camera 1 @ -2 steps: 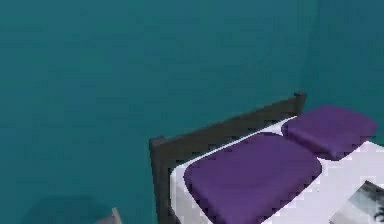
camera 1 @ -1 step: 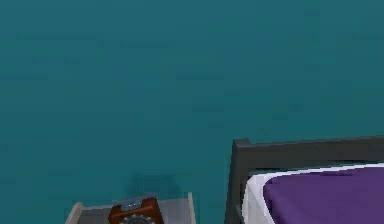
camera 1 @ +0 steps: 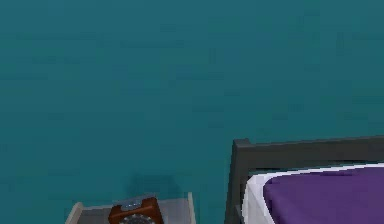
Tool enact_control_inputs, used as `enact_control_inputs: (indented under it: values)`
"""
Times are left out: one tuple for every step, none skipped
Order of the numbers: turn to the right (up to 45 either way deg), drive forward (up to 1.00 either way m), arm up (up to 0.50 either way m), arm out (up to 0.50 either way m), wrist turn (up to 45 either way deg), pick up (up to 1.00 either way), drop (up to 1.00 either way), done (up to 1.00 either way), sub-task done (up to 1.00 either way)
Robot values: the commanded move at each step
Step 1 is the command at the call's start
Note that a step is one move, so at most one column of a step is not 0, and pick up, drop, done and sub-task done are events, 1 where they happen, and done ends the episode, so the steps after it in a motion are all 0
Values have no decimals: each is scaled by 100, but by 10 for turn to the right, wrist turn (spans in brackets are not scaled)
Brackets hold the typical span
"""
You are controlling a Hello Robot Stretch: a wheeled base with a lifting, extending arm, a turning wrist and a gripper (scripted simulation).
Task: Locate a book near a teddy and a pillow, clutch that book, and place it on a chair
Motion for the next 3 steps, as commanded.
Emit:
enact_control_inputs:
  values:
    - [0, 0, 38, 0, 0, 0, 0, 0, 0]
    - [0, 0, 0, 36, 0, 0, 0, 0, 0]
    - [0, 0, 0, 0, 450, 0, 0, 0, 0]
